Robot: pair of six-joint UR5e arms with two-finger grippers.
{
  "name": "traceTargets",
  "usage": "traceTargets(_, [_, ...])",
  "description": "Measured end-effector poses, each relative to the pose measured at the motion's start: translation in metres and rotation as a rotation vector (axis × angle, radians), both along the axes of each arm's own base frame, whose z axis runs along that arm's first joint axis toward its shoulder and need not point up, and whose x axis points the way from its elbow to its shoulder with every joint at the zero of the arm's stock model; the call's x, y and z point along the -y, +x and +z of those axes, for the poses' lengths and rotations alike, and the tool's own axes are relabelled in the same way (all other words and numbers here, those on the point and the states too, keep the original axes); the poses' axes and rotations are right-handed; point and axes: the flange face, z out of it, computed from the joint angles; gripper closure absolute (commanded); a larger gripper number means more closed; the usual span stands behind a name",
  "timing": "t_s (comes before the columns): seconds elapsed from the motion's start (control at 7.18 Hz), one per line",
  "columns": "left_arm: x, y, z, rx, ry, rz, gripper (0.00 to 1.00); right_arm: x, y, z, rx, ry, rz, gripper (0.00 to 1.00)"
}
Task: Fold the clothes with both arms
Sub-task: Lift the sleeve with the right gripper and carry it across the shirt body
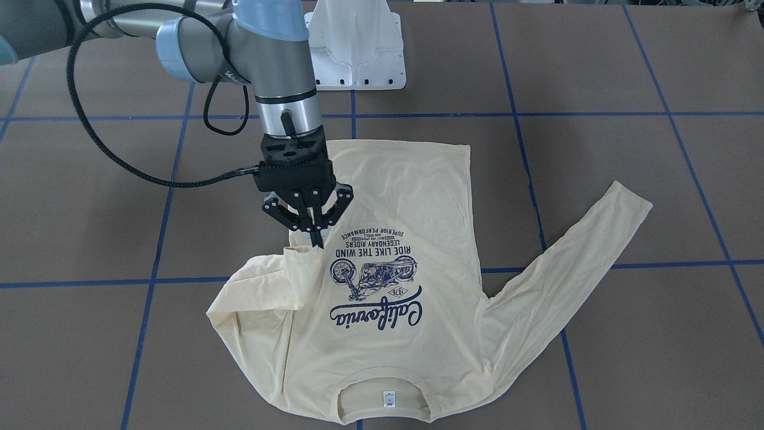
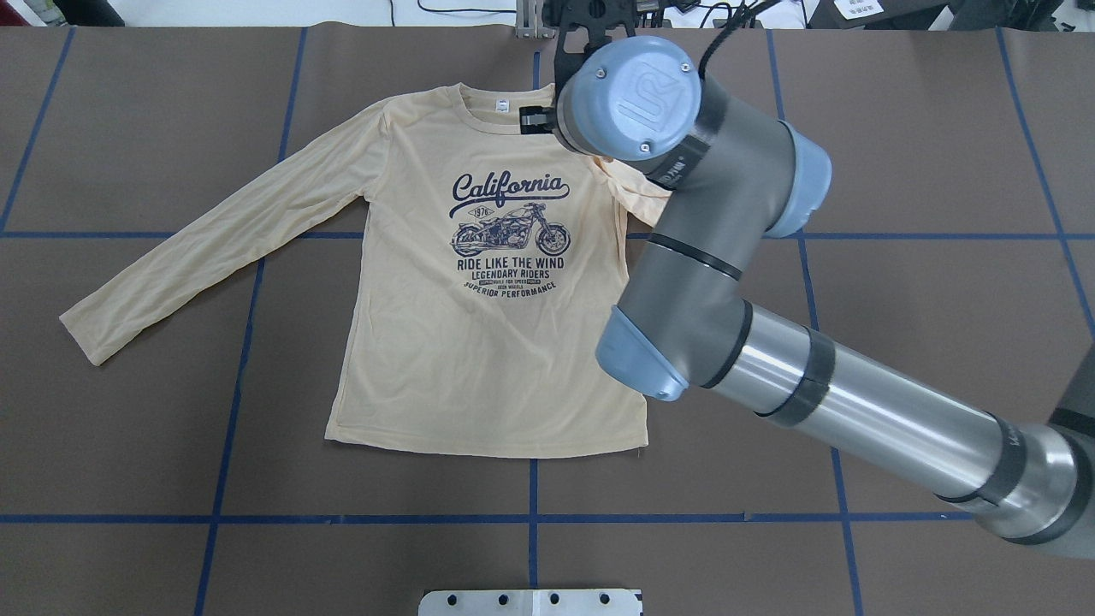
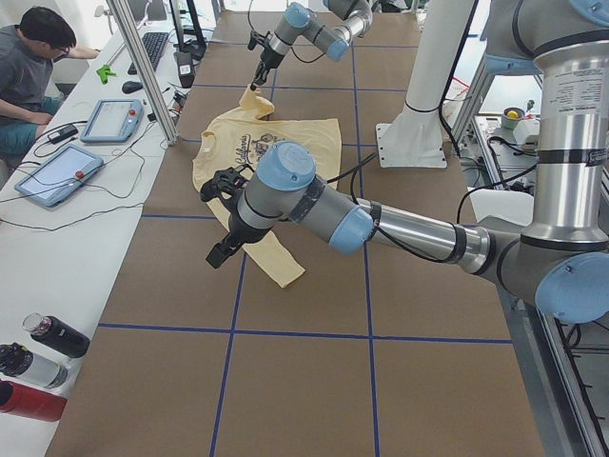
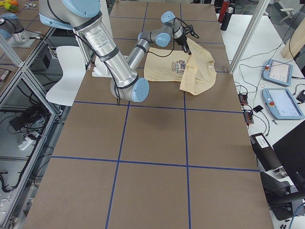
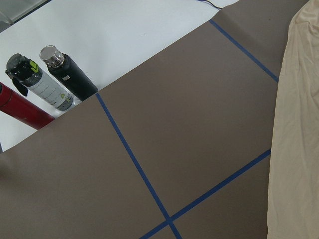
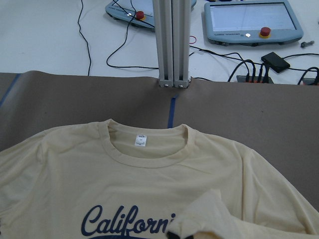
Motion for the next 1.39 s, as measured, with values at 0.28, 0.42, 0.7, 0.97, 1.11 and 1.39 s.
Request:
traceTargets(0.28, [0.0,0.0,0.002,-0.001,-0.005,0.0,0.0,0.037,-0.049,-0.051,0.041,0.031,0.002,1.0])
traceTargets(0.42, [0.0,0.0,0.003,-0.001,-0.007,-0.001,0.0,0.048,-0.066,-0.079,0.058,0.041,0.001,1.0])
traceTargets(0.7, [-0.001,0.0,0.005,-0.002,-0.014,-0.002,0.0,0.07,-0.105,-0.117,0.093,0.065,-0.006,1.0])
traceTargets(0.97, [-0.001,0.0,0.005,-0.013,-0.03,-0.018,0.0,0.067,-0.145,-0.135,0.114,0.091,-0.017,1.0])
traceTargets(1.11, [-0.001,0.0,0.005,-0.017,-0.036,-0.023,0.0,0.055,-0.166,-0.139,0.113,0.102,-0.022,1.0])
traceTargets(1.39, [-0.001,0.0,0.006,-0.02,-0.042,-0.027,0.0,0.034,-0.197,-0.135,0.089,0.11,-0.021,0.35])
